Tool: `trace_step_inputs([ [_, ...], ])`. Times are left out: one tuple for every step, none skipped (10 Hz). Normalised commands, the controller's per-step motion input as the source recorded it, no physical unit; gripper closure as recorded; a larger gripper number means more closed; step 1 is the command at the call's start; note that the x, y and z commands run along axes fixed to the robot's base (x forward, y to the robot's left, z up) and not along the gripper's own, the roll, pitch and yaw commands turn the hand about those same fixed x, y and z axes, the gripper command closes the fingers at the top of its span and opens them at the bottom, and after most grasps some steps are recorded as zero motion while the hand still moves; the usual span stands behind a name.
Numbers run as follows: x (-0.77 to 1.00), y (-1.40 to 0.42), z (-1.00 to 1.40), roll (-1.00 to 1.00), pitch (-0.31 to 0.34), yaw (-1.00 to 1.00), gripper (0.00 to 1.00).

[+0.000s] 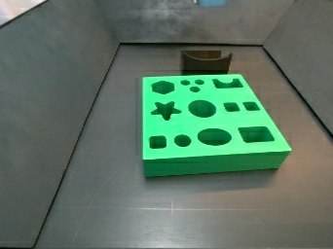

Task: Pick up the rectangle object. Move up. Place the rectangle object on the fixture. Regrasp the rectangle object. Move to above the board. Insert the rectangle object.
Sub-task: Place the rectangle object on the fixture.

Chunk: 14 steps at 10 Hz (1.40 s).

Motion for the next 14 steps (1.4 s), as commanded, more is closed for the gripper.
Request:
trace_step_inputs([
  [0.05, 0.06, -0.01, -0.85, 0.426, 0.26, 1.0],
  [0.03, 0.05, 0.0, -0.67, 0.374, 0.11, 1.0],
  [0.05, 0.05, -0.01, -0.43, 0.307, -0.03, 1.0],
  [0.06, 0.03, -0.01, -0.29, 0.268, -0.08, 1.0],
  [0.07, 0.03, 0.0, -0.22, 0.221, -0.11, 1.0],
  [0.1, 0.06, -1.0, -1.0, 0.074, -0.18, 1.0],
  [0.1, 0.07, -1.0, -1.0, 0.05, -0.19, 1.0],
  [0.11, 0.07, -1.0, -1.0, 0.053, -0.2, 1.0],
  [0.12, 0.08, -1.0, -1.0, 0.056, -0.2, 1.0],
  [0.13, 0.08, -1.0, -1.0, 0.047, -0.21, 1.0],
  [0.13, 0.09, -1.0, -1.0, 0.037, -0.22, 1.0],
  [0.14, 0.09, -1.0, -0.76, 0.011, -0.19, 1.0],
  [0.16, 0.1, -1.0, -0.58, -0.012, -0.16, 1.0],
  [0.17, 0.11, -1.0, -0.4, -0.024, -0.14, 1.0],
])
